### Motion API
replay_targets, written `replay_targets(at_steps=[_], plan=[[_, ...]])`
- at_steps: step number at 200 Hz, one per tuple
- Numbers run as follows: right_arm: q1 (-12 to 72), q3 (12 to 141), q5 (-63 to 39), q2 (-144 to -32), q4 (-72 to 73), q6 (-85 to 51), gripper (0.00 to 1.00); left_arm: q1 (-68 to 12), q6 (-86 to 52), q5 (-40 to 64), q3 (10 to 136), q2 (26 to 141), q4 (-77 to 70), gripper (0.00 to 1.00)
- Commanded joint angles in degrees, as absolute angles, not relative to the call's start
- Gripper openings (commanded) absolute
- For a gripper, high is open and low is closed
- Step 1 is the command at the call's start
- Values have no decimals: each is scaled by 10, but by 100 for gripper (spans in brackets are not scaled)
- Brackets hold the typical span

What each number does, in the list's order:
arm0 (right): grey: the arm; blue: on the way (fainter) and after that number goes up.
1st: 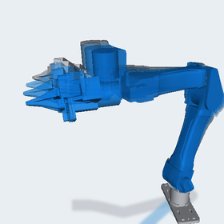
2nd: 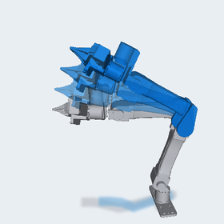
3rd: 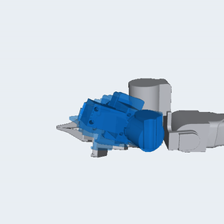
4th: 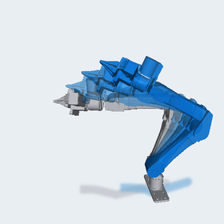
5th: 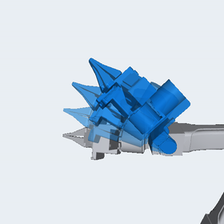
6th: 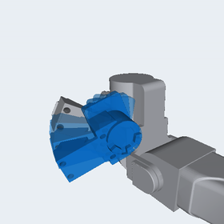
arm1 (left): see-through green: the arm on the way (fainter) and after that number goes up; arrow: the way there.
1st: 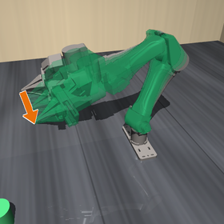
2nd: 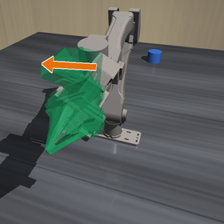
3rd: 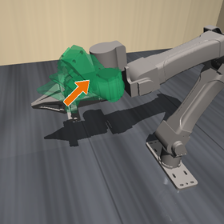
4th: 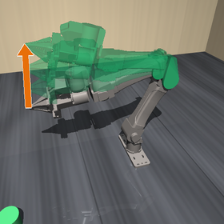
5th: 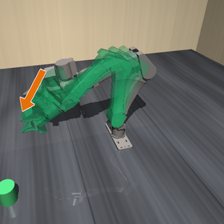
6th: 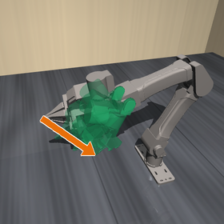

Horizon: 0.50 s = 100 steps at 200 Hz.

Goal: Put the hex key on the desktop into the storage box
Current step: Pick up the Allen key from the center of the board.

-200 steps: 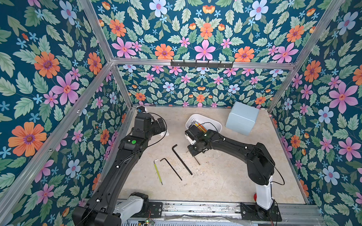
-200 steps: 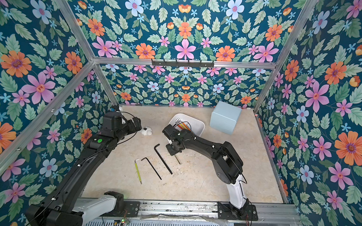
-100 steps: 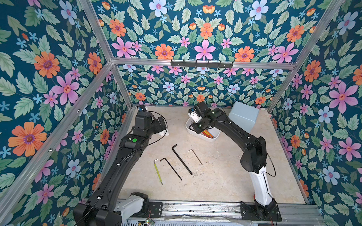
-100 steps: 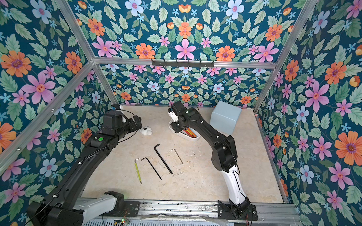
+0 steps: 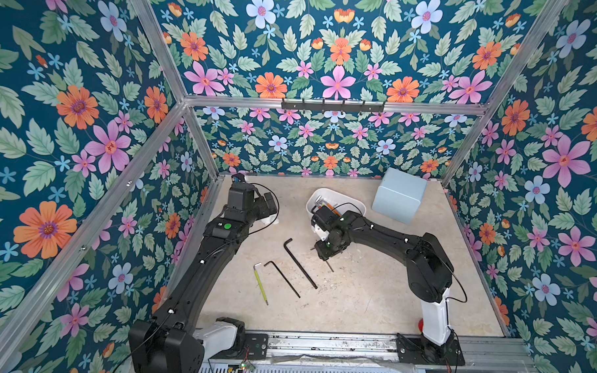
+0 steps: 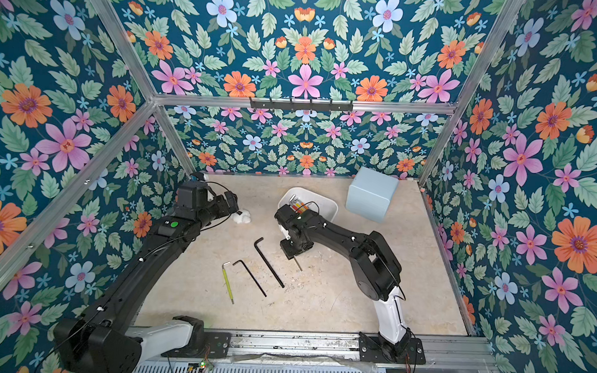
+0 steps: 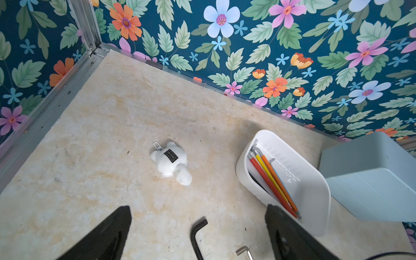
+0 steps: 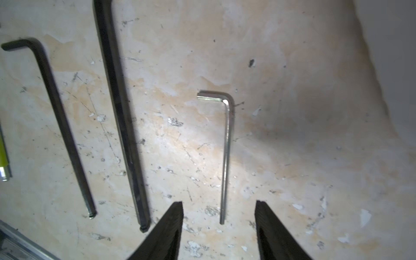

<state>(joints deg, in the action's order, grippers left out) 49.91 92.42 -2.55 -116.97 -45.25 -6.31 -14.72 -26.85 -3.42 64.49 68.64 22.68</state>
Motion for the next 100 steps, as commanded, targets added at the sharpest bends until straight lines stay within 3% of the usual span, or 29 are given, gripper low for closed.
replay_targets(at_steps=[1, 65, 100], plan=[[506, 931, 15, -1189, -443, -107, 57, -147, -273, -20, 652, 692, 204, 99], [512, 952, 49, -1241, -461, -129, 52, -147, -275, -13, 656, 702, 200, 99], [515, 951, 42, -1252, -460, -136, 41, -147, -270, -15, 657, 702, 204, 99]])
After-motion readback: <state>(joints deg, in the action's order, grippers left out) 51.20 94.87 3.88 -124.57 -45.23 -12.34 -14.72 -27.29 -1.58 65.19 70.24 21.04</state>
